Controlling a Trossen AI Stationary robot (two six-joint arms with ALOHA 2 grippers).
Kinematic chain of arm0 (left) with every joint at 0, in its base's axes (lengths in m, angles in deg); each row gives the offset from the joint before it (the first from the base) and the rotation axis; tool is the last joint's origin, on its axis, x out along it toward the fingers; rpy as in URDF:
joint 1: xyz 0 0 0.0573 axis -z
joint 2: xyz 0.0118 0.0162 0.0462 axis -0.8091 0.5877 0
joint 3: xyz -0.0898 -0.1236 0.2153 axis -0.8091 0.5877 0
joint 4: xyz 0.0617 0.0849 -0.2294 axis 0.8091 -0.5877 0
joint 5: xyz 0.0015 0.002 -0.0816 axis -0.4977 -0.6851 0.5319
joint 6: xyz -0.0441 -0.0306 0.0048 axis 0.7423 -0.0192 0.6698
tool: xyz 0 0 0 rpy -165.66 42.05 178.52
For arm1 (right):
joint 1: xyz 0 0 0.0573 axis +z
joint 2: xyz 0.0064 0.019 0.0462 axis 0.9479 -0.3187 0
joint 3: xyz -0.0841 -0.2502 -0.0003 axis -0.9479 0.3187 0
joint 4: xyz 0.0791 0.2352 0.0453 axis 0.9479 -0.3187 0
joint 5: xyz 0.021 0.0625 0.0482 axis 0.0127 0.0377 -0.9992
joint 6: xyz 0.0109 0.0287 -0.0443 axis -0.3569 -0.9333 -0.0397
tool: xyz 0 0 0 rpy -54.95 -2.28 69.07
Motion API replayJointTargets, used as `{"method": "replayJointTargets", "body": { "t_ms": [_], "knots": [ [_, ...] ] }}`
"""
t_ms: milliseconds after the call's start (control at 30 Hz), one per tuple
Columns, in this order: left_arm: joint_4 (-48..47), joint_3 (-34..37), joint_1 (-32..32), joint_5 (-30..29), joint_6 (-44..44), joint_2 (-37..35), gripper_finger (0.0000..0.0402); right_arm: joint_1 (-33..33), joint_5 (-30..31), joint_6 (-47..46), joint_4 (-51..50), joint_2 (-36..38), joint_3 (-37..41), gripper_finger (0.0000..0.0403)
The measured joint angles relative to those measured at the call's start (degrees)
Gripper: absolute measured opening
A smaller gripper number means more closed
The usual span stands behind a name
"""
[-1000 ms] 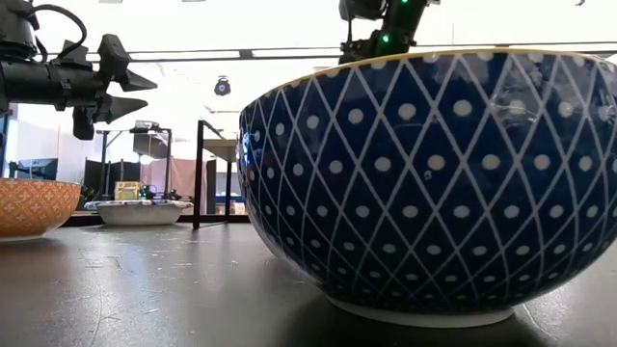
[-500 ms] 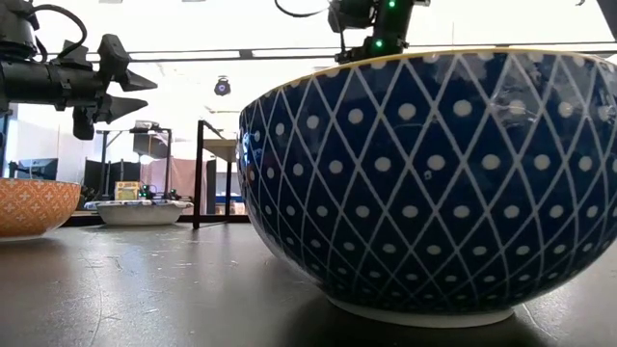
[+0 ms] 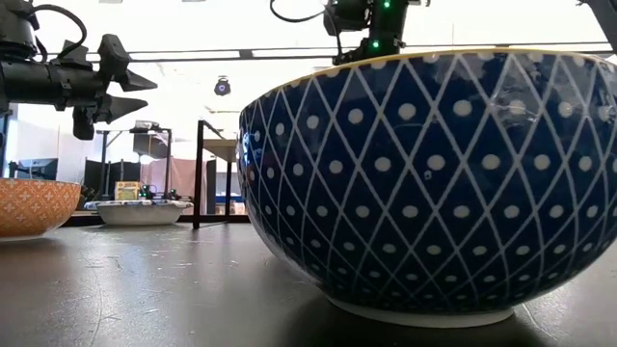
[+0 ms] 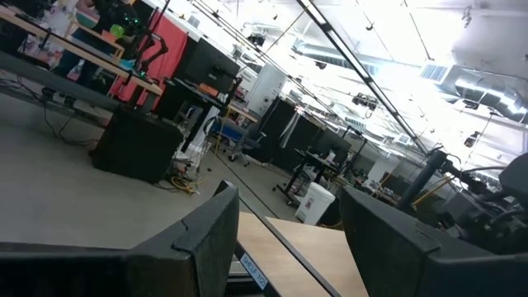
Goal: Place and stack bowls onto a shelf
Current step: Put the red bowl on the shelf, then stack the yellow bowl on top of the red bowl on the shelf
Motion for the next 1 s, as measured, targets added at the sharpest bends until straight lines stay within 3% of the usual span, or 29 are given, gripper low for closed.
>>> {"method": "replayJointTargets", "body": {
  "t_ms": [333,1000],
  "knots": [
    [0.0,0.0,0.0,0.0,0.0,0.0,0.0195,0.0,-0.1,0.0,0.0,0.5,0.0,0.0084],
    [0.0,0.0,0.0,0.0,0.0,0.0,0.0195,2.0,-1.1,-2.5,-0.1,4.8,0.0,0.0115]
  ]
}}
